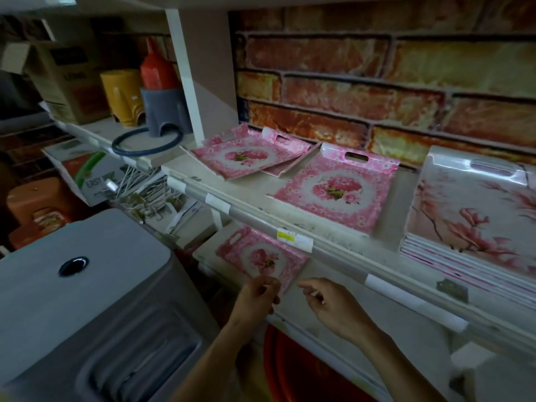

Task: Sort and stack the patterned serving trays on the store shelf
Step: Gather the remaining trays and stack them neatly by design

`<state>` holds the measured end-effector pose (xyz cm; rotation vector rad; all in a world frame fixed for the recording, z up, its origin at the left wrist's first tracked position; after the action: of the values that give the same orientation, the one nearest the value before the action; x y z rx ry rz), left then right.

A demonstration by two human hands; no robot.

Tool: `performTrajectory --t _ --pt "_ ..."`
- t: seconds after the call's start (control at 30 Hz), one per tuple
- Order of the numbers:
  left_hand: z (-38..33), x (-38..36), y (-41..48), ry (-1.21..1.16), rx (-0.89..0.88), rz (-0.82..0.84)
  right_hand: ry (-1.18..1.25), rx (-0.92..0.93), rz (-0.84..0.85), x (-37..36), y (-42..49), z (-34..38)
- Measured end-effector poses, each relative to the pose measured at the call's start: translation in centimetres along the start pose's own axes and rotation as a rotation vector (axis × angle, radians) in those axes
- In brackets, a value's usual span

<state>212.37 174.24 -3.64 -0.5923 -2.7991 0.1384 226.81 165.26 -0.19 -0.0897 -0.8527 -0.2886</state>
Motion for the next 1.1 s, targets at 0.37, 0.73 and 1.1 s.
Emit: performTrajectory --t 0.37,0.73,1.1 --pt "10.8 -1.1 4.2 0.117 0.157 0.058 0.078 -0.174 0.051 -6.6 2.5 -7.3" --pt "25.5 -2.7 15.1 0.040 0.134 -0.071 0.045 -0.249 -0.036 -18.8 9.8 -21.2" --pt "30.0 -5.0 26.0 0.214 -0.024 -0.264 0.071 -0.262 -0.229 -22.5 17.4 -30.6"
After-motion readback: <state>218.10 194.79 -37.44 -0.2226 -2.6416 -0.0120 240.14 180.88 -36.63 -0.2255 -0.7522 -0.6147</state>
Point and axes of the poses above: each hand's wrist, its own y-axis towards the middle knuckle, its own x-axis out of the back of the hand, z = x × y, the point moved 10 cm from there along y, towards the middle knuckle, and after that the axes turned 5 degrees about -z, right-handed, at the moved point
